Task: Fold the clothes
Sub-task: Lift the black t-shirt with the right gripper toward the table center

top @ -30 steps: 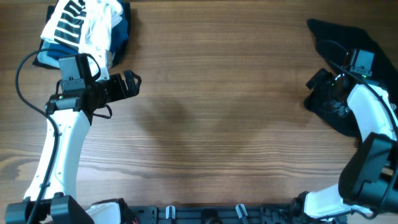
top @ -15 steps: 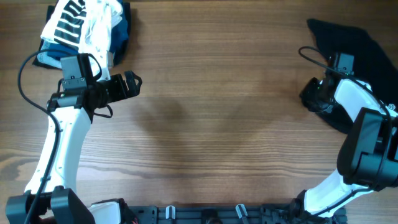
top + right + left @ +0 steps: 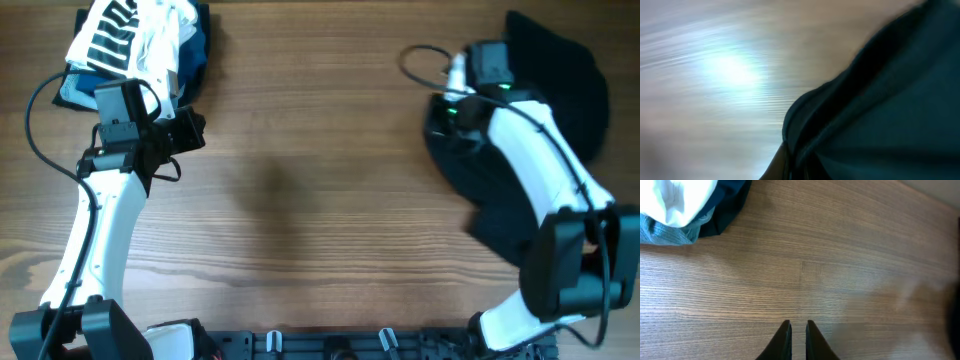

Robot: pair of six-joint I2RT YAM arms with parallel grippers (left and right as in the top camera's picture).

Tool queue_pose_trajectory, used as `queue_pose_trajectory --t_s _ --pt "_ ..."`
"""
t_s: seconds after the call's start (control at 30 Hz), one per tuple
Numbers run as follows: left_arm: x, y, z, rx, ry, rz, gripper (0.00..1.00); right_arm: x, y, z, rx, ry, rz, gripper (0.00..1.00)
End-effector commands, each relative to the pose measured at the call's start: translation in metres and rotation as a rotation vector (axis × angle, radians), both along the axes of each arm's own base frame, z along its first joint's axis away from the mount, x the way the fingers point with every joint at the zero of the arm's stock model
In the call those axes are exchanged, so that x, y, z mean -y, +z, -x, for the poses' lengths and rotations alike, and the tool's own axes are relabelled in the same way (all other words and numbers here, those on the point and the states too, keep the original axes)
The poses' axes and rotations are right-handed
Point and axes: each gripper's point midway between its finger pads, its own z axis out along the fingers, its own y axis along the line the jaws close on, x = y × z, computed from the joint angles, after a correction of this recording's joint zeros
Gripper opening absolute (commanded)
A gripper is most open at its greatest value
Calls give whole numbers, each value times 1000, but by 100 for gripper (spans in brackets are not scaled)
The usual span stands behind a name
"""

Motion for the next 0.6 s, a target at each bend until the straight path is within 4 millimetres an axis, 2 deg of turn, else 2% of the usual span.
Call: queue_pose_trajectory --t_s 0.0,0.07,0.17,0.2,0.23,0.37,0.43,0.5,0.57 --pt "1 1 -3 1 9 11 8 -99 42 16 92 266 -80 4" --pt "-1 2 -3 3 14 12 5 -139 58 27 128 365 -93 4" --pt "-4 7 -5 24 20 9 4 -164 100 26 203 424 -117 4" --pt "-4 10 -6 34 20 8 4 -168 126 24 244 441 -133 4" --pt "-4 19 -8 68 19 4 4 -165 188 21 354 470 -145 4" --pt "-4 39 -12 137 36 14 4 -143 281 22 559 460 -148 4" --pt "1 51 -13 170 26 52 4 -131 319 24 665 458 -139 4" --pt "20 72 -9 228 -56 112 5 -121 358 31 785 462 -126 4" --pt "38 87 -5 275 -118 130 7 -114 381 37 859 452 -123 4"
